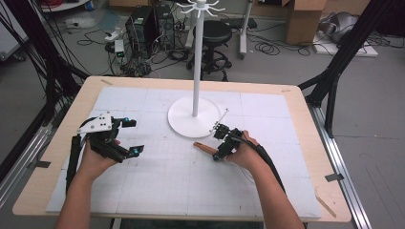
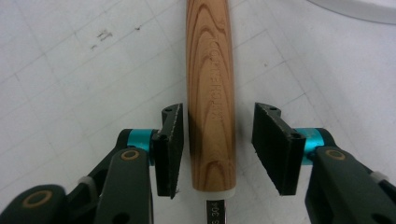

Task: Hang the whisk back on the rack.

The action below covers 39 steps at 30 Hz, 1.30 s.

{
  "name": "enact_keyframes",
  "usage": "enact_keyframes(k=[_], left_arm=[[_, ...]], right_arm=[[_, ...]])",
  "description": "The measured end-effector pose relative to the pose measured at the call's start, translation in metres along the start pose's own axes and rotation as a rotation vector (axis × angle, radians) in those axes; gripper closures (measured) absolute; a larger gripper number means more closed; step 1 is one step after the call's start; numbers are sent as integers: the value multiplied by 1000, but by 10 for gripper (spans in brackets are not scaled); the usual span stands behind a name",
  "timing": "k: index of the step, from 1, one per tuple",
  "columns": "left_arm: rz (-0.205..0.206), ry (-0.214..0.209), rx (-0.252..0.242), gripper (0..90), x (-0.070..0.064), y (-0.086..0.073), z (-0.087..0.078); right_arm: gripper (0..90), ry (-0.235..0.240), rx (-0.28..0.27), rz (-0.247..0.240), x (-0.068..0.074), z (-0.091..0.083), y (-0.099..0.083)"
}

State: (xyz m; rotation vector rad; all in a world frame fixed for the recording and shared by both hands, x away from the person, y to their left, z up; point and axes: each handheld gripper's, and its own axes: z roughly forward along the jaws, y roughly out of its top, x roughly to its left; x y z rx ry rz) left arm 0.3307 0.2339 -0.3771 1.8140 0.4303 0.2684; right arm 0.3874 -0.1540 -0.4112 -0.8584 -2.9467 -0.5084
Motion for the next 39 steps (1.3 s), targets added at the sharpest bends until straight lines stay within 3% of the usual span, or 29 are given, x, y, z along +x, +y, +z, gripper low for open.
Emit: enact_keyframes(k=[12,16,30,39], left_arm=[[2,4,2,17,0,0,1],[0,3,4,17,0,0,1],[2,3,2,17,0,0,0],[0,4,9,17,0,0,1]], right_arm=[[622,-63,-3,-15,7,1,-1],[681,-50,-6,-20,7,0,-1],[705,-93,0,-39,13,0,0],[707,-84,-46,-54,11,-11,-3]])
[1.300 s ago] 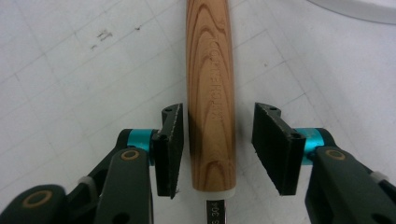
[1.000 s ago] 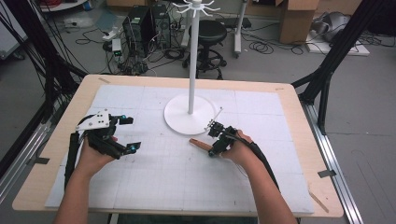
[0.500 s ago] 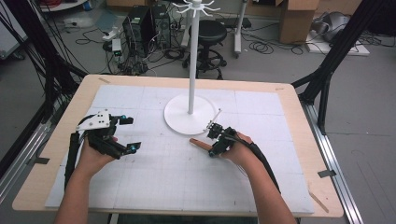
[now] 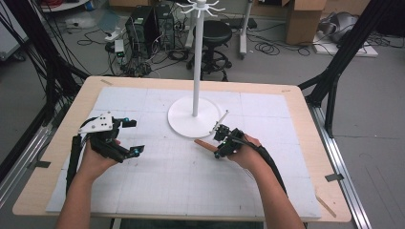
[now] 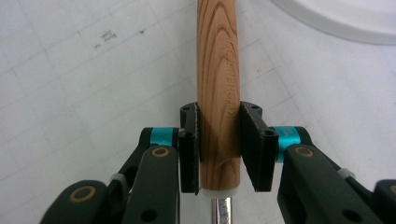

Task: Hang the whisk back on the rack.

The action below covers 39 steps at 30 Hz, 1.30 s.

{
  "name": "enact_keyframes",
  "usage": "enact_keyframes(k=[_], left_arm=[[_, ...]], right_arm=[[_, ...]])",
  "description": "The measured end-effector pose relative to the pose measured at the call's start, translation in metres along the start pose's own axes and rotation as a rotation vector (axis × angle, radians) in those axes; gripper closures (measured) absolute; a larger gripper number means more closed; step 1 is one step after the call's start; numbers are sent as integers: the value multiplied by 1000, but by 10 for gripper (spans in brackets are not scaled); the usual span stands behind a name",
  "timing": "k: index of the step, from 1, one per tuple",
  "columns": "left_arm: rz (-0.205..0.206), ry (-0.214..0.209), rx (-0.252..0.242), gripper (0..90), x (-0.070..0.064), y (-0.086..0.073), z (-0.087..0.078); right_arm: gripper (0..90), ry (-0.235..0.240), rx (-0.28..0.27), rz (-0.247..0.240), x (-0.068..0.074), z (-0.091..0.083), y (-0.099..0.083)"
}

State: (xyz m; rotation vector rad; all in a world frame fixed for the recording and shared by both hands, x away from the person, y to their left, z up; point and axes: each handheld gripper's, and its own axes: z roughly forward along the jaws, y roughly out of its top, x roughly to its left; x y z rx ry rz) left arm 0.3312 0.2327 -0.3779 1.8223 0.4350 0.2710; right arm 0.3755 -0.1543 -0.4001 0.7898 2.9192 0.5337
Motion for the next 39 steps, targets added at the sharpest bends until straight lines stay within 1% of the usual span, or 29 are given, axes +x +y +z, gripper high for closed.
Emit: enact_keyframes(k=[1,2,3,4,5,6,7,8,9,10,11,13,15,16,17,18,19,20,21,24,27,28,31,32,34,37,38,39], left_arm=[[1,-1,1,17,0,0,0],[1,0,-1,17,0,0,0],[1,0,-1,17,0,0,0],[-1,-1,-3,17,0,0,0],[0,-1,-3,17,0,0,0],[0,-2,-2,17,0,0,-1],[-2,-1,-3,17,0,0,0],[-2,0,-3,17,0,0,0],[0,0,-3,17,0,0,0],[2,0,-1,17,0,0,0],[2,0,0,17,0,0,0],[2,0,0,17,0,0,0],[2,0,0,17,0,0,0],[0,-1,-2,17,0,0,0],[-2,-1,-3,17,0,0,0],[-1,-2,-4,17,0,0,-1],[1,-1,-6,17,0,0,-1],[-2,-1,-6,17,0,0,-1],[-3,-1,-7,17,0,0,-2],[0,-2,-7,17,0,1,-2],[0,-3,-8,17,0,1,-2],[1,-4,-8,17,0,1,-2],[1,-3,-10,17,0,1,-2],[0,-4,-10,17,0,1,-2],[2,-5,-9,17,0,1,-2],[1,-5,-10,17,0,1,-2],[0,-5,-9,17,0,1,-2],[1,-3,-11,17,0,1,-2]], right_arm=[[708,0,-13,0,-1,-2,-1],[710,-4,-38,5,-1,-8,-1],[710,-1,-49,12,-1,-10,-2],[710,-1,-49,12,-1,-10,-2],[711,0,-96,17,-2,-19,-4],[711,0,-96,17,-2,-19,-4],[711,1,-122,19,-3,-23,-5],[711,7,-179,28,-4,-35,-7],[711,7,-179,28,-4,-35,-7],[711,9,-195,30,-5,-39,-8],[711,0,-257,34,-7,-52,-9],[711,10,-302,50,-8,-62,-10],[711,6,-356,49,-9,-73,-11],[711,6,-356,49,-9,-73,-11],[711,8,-383,53,-9,-78,-11],[711,-1,-411,58,-10,-86,-11],[711,-6,-424,57,-11,-89,-11],[711,-6,-424,57,-11,-89,-11],[711,-6,-447,59,-12,-94,-10],[711,-14,-461,59,-14,-99,-9],[711,-15,-500,63,-16,-107,-8],[711,-15,-500,63,-16,-107,-8],[711,-28,-542,70,-18,-116,-8],[711,-34,-559,71,-19,-120,-8],[711,-37,-570,84,-20,-127,-7],[711,-55,-608,86,-24,-139,-5],[711,-76,-628,86,-25,-148,-2],[711,-83,-642,87,-26,-152,-1]])
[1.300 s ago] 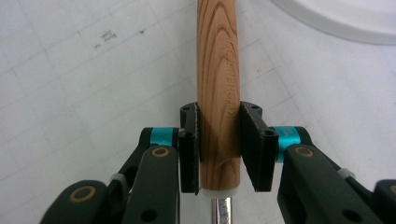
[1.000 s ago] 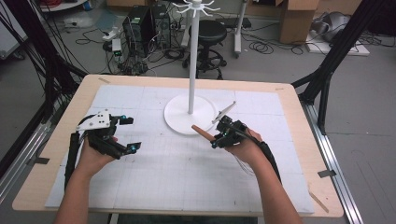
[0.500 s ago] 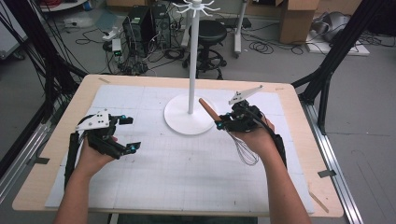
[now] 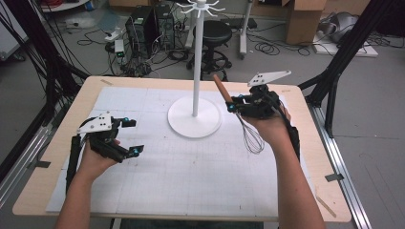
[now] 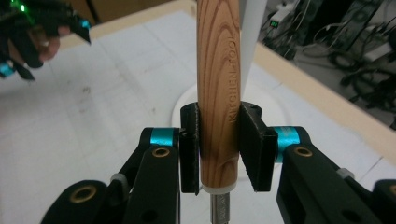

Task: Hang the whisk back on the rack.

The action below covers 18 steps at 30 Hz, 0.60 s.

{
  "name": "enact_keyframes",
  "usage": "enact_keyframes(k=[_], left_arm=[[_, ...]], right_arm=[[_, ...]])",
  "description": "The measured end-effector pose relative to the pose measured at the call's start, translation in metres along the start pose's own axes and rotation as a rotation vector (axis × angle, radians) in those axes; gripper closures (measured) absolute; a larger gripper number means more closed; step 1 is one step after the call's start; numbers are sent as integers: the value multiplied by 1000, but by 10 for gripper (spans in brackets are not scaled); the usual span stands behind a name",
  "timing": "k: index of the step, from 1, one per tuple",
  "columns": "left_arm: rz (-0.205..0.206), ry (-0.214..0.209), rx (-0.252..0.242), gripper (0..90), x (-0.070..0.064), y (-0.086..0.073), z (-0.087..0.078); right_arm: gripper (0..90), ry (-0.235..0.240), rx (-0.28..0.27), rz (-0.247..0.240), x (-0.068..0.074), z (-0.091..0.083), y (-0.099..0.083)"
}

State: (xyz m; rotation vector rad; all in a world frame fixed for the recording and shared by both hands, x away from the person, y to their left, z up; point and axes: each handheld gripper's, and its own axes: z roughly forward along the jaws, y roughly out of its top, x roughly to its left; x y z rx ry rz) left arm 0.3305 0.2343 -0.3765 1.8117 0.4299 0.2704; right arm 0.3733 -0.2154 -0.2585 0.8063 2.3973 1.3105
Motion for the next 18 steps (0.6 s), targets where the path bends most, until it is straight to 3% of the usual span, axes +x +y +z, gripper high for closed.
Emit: enact_keyframes(k=[9,18], left_arm=[[2,-1,-2,17,-1,1,0],[2,-3,1,17,-1,1,0]], right_arm=[[711,-59,-121,25,-10,-15,24],[711,-104,-183,60,-22,-27,45]])
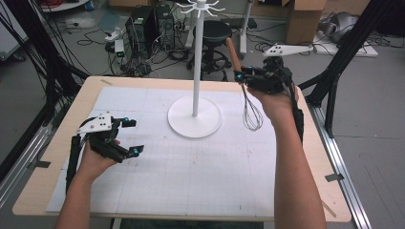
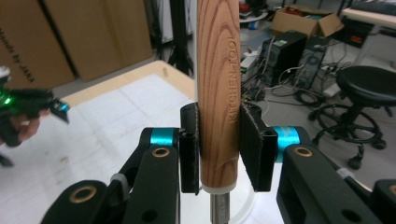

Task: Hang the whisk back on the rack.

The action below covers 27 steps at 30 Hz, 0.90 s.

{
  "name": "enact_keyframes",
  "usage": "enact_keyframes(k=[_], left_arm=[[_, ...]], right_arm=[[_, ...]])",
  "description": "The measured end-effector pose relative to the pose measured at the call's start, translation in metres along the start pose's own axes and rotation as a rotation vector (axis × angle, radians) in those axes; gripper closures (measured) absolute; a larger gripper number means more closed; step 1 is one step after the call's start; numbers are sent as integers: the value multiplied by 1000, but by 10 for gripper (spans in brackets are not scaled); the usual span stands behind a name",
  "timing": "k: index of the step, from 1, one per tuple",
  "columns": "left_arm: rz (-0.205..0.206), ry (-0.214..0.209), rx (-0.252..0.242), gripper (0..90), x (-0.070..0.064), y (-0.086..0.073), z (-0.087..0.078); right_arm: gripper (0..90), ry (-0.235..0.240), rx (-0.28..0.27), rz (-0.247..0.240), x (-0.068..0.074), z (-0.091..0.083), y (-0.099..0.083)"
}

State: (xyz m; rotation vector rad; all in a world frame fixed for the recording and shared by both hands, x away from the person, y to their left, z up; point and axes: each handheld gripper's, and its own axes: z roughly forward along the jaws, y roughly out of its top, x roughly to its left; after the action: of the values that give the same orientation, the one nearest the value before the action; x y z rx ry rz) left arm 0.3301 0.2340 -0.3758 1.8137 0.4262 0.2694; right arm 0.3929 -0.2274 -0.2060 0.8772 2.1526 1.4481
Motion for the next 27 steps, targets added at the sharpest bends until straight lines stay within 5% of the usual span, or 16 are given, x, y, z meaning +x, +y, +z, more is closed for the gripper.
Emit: enact_keyframes(k=[8,21,27], left_arm=[[3,-4,-2,17,-1,1,0],[6,-6,-2,17,-2,2,0],[7,-7,1,17,-2,2,1]], right_arm=[[711,-30,-15,4,-6,-4,21],[711,-50,-27,30,-16,-3,28],[711,-60,-3,4,-15,2,35]])
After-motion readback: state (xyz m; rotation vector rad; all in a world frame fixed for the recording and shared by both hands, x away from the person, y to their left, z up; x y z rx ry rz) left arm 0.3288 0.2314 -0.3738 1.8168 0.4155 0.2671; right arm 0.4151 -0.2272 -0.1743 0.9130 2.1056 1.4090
